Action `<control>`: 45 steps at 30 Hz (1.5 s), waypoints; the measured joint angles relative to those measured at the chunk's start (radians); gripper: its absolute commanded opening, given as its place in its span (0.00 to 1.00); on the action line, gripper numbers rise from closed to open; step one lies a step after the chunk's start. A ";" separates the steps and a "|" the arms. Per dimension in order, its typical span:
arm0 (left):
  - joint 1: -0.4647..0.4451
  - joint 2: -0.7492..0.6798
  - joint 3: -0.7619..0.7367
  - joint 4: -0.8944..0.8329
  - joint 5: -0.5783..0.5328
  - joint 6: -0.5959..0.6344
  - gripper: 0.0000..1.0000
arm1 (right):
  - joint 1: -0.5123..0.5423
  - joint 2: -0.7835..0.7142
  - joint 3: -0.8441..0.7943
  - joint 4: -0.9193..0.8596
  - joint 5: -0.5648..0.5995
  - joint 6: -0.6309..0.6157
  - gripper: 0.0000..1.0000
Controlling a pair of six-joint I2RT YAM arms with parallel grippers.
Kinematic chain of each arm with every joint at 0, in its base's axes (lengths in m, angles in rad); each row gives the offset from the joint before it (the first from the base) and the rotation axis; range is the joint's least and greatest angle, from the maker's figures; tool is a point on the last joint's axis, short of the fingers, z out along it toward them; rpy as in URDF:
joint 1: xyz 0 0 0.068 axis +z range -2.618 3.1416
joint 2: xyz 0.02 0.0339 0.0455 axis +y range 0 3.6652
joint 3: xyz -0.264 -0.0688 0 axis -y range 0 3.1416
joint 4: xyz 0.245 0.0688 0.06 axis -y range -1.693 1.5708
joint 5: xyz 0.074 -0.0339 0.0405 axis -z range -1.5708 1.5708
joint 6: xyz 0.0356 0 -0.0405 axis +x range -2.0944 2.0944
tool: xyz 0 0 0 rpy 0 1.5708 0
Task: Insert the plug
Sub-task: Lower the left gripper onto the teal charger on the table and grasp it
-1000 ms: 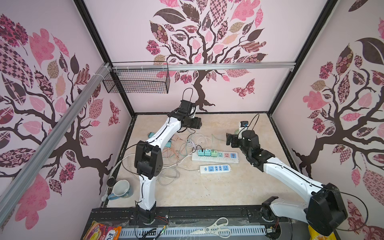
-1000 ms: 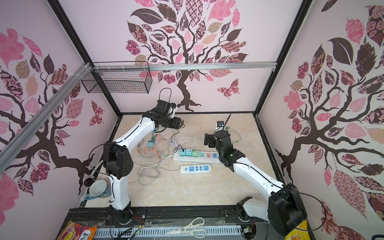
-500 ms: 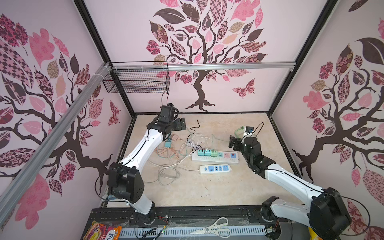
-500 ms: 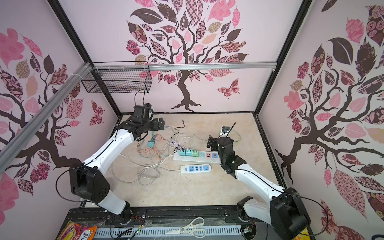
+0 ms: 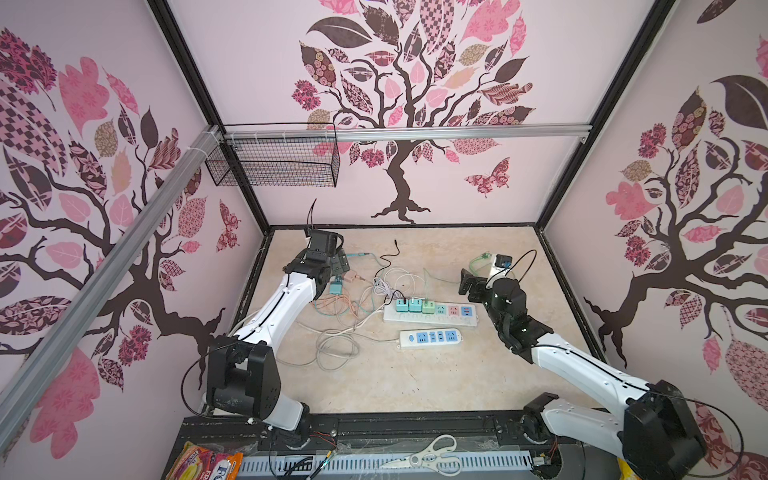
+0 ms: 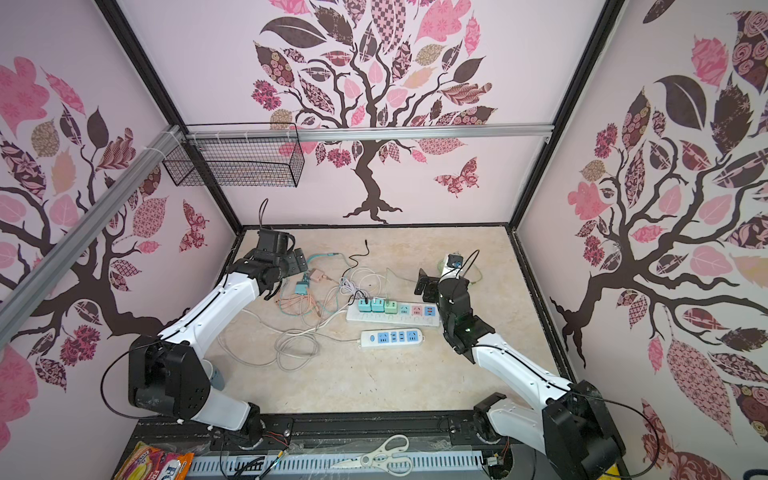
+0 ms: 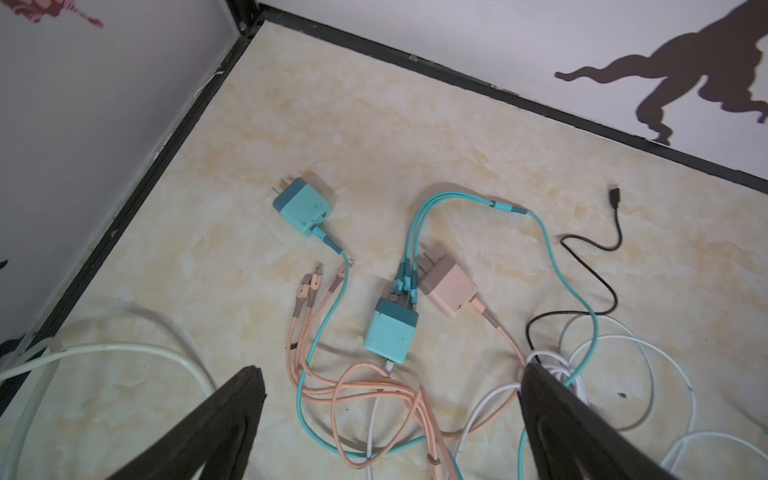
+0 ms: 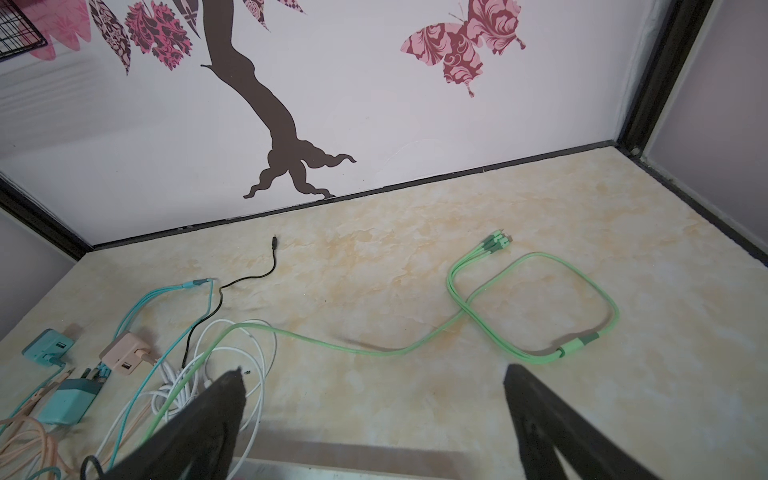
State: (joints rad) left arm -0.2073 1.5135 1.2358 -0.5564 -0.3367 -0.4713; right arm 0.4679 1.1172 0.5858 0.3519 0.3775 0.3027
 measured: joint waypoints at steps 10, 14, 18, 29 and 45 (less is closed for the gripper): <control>0.191 0.081 -0.021 -0.023 0.050 -0.105 0.98 | 0.000 0.000 -0.012 -0.002 -0.006 -0.010 1.00; 0.230 0.183 0.014 -0.048 0.116 -0.126 0.98 | 0.000 0.000 -0.019 -0.003 -0.015 0.001 1.00; 0.268 0.275 0.084 -0.060 0.149 -0.153 0.98 | 0.000 0.000 -0.019 -0.004 -0.016 0.008 1.00; 0.273 0.532 0.413 -0.167 0.036 -0.216 0.87 | 0.000 -0.001 -0.019 -0.042 -0.049 -0.018 1.00; 0.278 0.786 0.673 -0.261 -0.001 -0.253 0.77 | 0.000 -0.023 -0.021 -0.058 -0.107 -0.038 1.00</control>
State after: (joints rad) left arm 0.0708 2.2997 1.9087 -0.8173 -0.3378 -0.7246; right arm 0.4679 1.0943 0.5652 0.2939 0.2707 0.2649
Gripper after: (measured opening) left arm 0.778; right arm 0.995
